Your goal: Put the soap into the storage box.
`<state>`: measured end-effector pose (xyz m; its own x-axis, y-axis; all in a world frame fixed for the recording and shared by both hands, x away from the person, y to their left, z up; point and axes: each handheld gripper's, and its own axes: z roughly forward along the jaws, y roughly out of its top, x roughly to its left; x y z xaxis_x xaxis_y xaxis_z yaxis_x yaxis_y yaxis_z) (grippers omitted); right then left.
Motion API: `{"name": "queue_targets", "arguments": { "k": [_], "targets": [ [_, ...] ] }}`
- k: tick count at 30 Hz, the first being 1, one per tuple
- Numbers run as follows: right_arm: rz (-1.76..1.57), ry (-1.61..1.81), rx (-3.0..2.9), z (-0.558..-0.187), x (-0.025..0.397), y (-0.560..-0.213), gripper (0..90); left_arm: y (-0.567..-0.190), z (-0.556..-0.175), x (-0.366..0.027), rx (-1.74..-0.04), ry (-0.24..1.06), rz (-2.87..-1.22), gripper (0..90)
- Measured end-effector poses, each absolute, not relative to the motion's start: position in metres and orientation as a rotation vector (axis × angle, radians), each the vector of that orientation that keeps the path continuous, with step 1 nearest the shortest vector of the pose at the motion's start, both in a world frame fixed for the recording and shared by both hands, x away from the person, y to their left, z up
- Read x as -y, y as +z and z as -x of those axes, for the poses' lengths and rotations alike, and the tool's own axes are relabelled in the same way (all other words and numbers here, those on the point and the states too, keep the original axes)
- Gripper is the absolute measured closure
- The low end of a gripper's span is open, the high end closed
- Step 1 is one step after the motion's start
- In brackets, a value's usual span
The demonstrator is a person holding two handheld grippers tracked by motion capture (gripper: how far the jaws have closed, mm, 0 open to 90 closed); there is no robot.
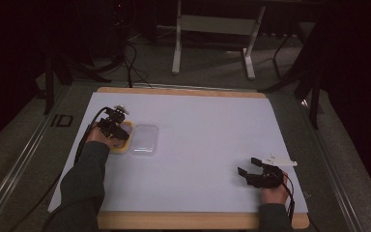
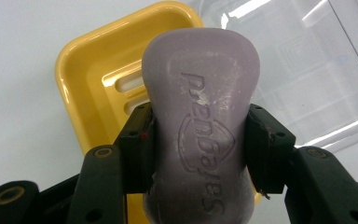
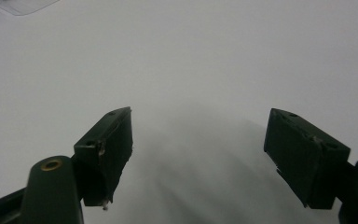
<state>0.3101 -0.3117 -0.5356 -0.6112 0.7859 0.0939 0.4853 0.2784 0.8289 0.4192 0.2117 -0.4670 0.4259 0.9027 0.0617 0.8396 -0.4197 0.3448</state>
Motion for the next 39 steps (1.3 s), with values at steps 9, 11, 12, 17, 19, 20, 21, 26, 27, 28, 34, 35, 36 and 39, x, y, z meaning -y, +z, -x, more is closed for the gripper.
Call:
{"name": "queue_targets", "arguments": {
  "k": [9,11,12,17,19,20,21,26,27,28,34,35,36,39],
  "targets": [
    [-1.156,1.255,-2.220,-0.310,0.312,-0.536,23.2,-0.466,-0.421,-0.213,-1.545,0.351,-2.386,49.8],
    [-1.156,1.255,-2.220,-0.310,0.312,-0.536,23.2,-0.466,-0.421,-0.213,-1.549,0.350,-2.382,49.8],
    [-1.156,1.255,-2.220,-0.310,0.312,-0.536,23.2,-0.466,-0.421,-0.213,-1.551,0.348,-2.381,49.8],
    [-1.155,1.255,-2.220,-0.310,0.312,-0.536,23.2,-0.467,-0.423,-0.215,-1.580,0.350,-2.365,49.8],
    [-1.155,1.255,-2.220,-0.310,0.312,-0.536,23.2,-0.468,-0.424,-0.216,-1.601,0.348,-2.348,49.8],
    [-1.155,1.255,-2.220,-0.310,0.312,-0.536,23.2,-0.467,-0.424,-0.216,-1.605,0.351,-2.346,49.8],
    [-1.155,1.254,-2.220,-0.310,0.312,-0.536,23.2,-0.468,-0.425,-0.217,-1.615,0.352,-2.340,49.8],
    [-1.155,1.254,-2.220,-0.310,0.312,-0.536,23.2,-0.469,-0.427,-0.220,-1.654,0.341,-2.313,49.8],
    [-1.156,1.254,-2.219,-0.310,0.312,-0.536,23.2,-0.469,-0.427,-0.220,-1.658,0.337,-2.312,49.8],
    [-1.156,1.254,-2.219,-0.310,0.312,-0.536,23.2,-0.470,-0.428,-0.220,-1.663,0.336,-2.309,49.8],
    [-1.155,1.254,-2.219,-0.310,0.312,-0.536,23.2,-0.472,-0.430,-0.222,-1.690,0.324,-2.290,49.7],
    [-1.155,1.254,-2.219,-0.310,0.312,-0.536,23.2,-0.473,-0.431,-0.223,-1.696,0.321,-2.288,49.7],
    [-1.155,1.253,-2.220,-0.310,0.312,-0.536,23.2,-0.473,-0.431,-0.223,-1.704,0.318,-2.285,49.7],
    [-1.154,1.252,-2.220,-0.310,0.311,-0.536,23.2,-0.475,-0.433,-0.223,-1.724,0.307,-2.275,49.7]
  ]
}}
